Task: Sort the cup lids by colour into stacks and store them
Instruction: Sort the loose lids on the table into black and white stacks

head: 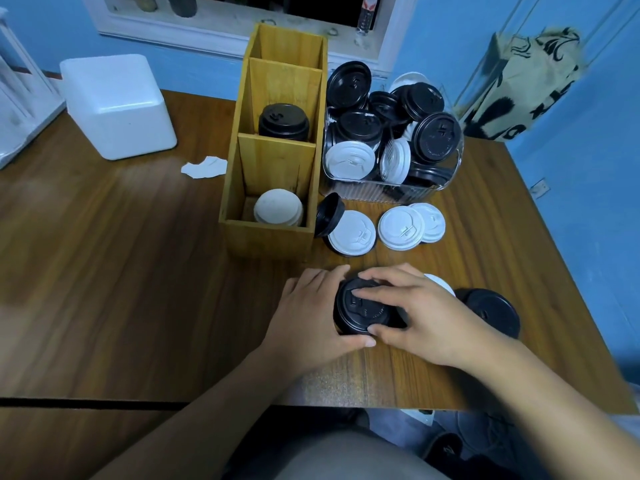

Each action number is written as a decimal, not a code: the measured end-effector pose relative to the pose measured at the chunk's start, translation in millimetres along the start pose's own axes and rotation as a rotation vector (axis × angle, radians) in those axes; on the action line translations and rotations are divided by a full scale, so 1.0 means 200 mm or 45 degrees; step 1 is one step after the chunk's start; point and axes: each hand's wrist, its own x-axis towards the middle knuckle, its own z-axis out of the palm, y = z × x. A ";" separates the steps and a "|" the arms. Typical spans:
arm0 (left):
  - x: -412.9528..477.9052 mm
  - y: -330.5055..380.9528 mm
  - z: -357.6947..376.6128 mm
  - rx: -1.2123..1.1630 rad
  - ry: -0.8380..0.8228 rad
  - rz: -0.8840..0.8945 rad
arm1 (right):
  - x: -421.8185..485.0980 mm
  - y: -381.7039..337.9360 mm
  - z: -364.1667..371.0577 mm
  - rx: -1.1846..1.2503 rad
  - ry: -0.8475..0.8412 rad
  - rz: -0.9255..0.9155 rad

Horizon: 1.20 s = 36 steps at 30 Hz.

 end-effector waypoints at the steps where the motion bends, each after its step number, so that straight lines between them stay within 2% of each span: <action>1: 0.00 0.00 0.00 0.004 -0.002 0.003 | 0.00 -0.01 0.01 0.000 0.003 0.005; 6: 0.00 0.01 -0.01 0.015 0.034 0.033 | 0.01 -0.03 0.03 -0.064 -0.028 0.062; 10: 0.00 0.01 0.00 0.028 0.065 0.046 | 0.08 -0.07 -0.06 -0.147 -0.193 0.121; 12: 0.00 0.00 0.01 0.029 0.074 0.047 | 0.14 -0.08 -0.12 -0.072 -0.234 0.102; 13: 0.00 0.00 0.01 0.022 0.081 0.047 | 0.18 -0.08 -0.15 0.018 -0.183 0.084; 15: 0.00 0.00 0.00 0.012 0.081 0.043 | 0.27 -0.05 -0.18 0.104 0.067 0.083; 18: 0.00 0.00 0.00 0.025 0.048 0.028 | 0.43 -0.01 -0.18 0.002 0.329 0.183; 21: 0.00 0.00 0.00 0.031 0.038 0.020 | 0.58 -0.01 -0.16 -0.084 0.221 0.289; 25: 0.00 0.00 0.00 0.020 0.041 0.021 | 0.68 0.02 -0.10 -0.271 0.076 0.305; 29: 0.00 0.01 -0.01 0.013 0.051 0.021 | 0.68 0.04 -0.09 -0.107 0.228 0.297; 33: 0.00 -0.01 -0.01 0.011 0.044 0.017 | 0.51 0.05 -0.20 0.187 0.412 0.361; 36: 0.00 0.00 0.00 0.018 0.051 0.022 | 0.25 0.15 -0.33 0.149 0.526 0.477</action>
